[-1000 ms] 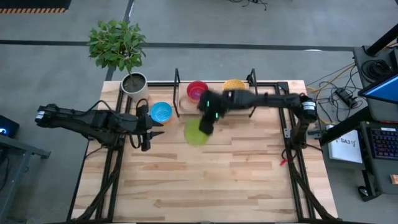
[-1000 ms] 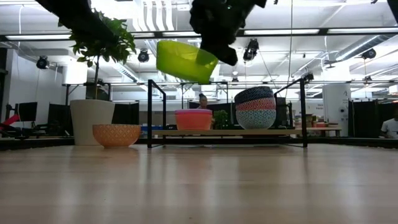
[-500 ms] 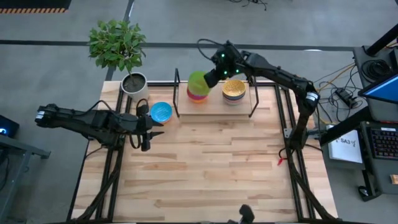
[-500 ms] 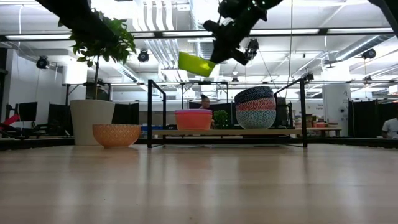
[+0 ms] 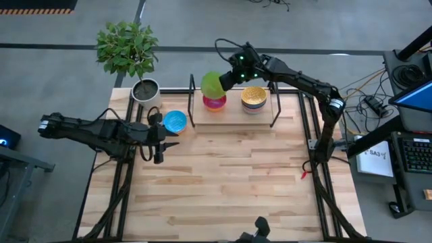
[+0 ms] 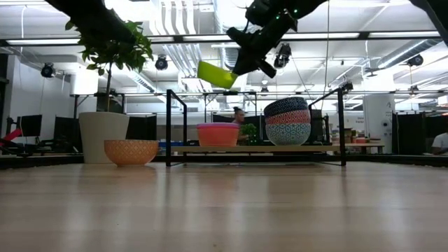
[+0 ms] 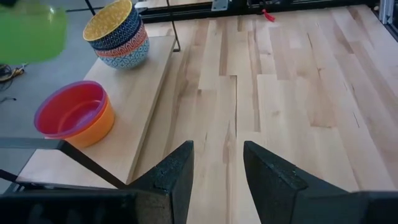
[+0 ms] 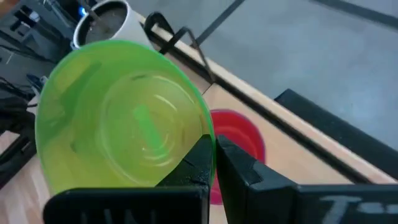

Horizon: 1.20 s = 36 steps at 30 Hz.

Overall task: Place and stack bowls onto a shelf
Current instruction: Stack the green bowl on top of the violet bowl on the shelf

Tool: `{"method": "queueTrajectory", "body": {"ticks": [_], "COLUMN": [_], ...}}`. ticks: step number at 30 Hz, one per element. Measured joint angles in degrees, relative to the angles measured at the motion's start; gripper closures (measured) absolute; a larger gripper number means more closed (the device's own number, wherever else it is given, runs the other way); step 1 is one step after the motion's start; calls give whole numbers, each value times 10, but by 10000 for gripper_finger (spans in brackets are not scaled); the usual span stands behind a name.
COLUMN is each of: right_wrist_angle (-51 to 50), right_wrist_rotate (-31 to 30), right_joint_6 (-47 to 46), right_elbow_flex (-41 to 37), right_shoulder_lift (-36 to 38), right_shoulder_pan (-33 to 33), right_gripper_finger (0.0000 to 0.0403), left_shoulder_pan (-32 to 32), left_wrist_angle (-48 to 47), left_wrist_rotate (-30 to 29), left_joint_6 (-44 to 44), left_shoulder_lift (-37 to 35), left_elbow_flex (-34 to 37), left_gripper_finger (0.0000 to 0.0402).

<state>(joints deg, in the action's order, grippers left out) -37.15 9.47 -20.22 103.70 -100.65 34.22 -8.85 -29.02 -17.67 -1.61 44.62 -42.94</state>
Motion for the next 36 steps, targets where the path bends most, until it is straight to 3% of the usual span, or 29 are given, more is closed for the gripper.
{"method": "queueTrajectory", "body": {"ticks": [6, 18, 36], "right_wrist_angle": [-21, -266, -277], "right_wrist_rotate": [20, 19, -2], "right_joint_6": [-4, 32, 52], "right_elbow_flex": [61, 308, 310], "right_shoulder_lift": [-70, -238, -260], "right_shoulder_pan": [-3, 14, 23], "right_gripper_finger": [394, 394, 385], "left_shoulder_pan": [0, 0, 0], "left_wrist_angle": [1, -7, -9], "left_wrist_rotate": [0, 0, 0], "left_joint_6": [2, 2, 2], "left_shoulder_lift": [0, 0, 0], "left_elbow_flex": [0, 0, 0], "left_gripper_finger": [278, 278, 278]}}
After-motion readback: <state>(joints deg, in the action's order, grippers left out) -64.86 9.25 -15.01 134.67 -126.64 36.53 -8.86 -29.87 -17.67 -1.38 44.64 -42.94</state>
